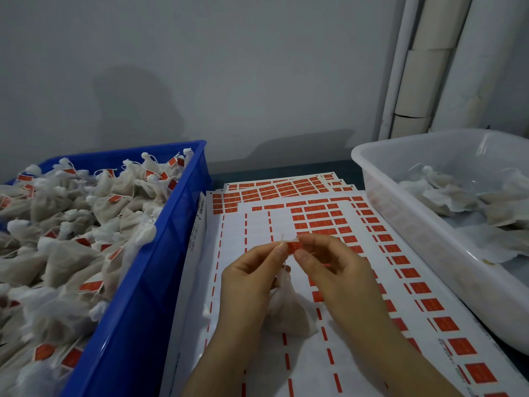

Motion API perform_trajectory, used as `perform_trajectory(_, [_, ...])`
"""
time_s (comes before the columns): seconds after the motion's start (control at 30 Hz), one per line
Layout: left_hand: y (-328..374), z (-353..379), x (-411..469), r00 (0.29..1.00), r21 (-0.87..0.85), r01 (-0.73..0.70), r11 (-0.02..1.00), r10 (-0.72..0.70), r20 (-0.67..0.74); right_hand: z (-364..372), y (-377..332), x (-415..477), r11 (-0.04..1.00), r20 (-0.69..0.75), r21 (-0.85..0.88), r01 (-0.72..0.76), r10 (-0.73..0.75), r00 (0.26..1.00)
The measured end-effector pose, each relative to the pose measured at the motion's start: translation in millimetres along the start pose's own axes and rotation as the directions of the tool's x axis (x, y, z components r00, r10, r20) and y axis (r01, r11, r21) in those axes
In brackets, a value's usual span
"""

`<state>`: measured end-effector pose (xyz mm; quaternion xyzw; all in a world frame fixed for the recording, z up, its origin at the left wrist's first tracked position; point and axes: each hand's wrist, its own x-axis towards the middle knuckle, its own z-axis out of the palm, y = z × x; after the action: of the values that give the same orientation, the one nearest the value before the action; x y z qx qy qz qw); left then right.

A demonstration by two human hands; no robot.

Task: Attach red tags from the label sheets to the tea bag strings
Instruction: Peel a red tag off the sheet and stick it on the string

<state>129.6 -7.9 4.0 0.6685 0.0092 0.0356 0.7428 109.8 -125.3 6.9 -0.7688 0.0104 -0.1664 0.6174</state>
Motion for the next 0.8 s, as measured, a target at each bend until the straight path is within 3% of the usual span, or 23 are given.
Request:
perform_trajectory(0.4, [0.8,1.4,-0.6,0.999,0.025,-0.046,0.999,0.046,0.002,-1.2,2.3,-0.8,1.0,-0.076,-0.016,0.014,-0.015,0.997])
perform_trajectory(0.8, [1.6,3.1,-1.5,0.989,0.11,-0.138,0.984,0.132,0.064,0.1,0.6,-3.3,0.999,-0.03,-0.005,0.053,-0.053,0.998])
